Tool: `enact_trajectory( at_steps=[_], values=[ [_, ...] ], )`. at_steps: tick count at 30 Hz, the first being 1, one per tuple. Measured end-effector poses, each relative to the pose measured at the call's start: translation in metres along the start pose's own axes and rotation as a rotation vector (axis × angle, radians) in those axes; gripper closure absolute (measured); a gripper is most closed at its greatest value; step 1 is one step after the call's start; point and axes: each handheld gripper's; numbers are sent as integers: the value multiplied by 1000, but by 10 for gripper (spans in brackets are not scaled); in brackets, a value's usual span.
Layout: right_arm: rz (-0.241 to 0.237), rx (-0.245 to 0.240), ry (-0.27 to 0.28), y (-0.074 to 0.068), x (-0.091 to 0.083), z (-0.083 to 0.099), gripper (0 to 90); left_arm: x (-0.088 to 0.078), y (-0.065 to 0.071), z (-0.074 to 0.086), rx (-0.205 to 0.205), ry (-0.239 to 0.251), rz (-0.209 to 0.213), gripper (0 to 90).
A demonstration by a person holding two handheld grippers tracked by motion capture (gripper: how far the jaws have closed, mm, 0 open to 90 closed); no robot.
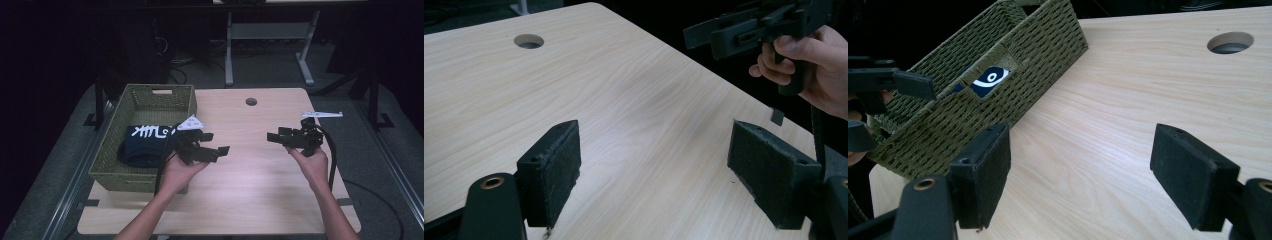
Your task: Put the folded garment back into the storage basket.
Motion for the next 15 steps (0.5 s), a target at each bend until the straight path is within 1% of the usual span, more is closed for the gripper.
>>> enact_trajectory(
  at_steps=[6,11,13,15],
  values=[
    [9,6,2,4,-6,2,238,10,8,-1,4,-2,10,209],
    [16,11,6,6,-9,5,238,19,15,-3,15,-2,20,209],
    [18,18,11,9,-11,8,238,22,17,-3,8,2,37,210],
    [20,25,14,12,-13,11,238,25,21,-3,9,7,44,211]
  ],
)
Point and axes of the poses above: each handheld gripper's, and its own axes: x roughly forward along the jaws, z roughly out of its underside, y roughly to its right, and after that the axes turned 6 degrees about -y, right-handed
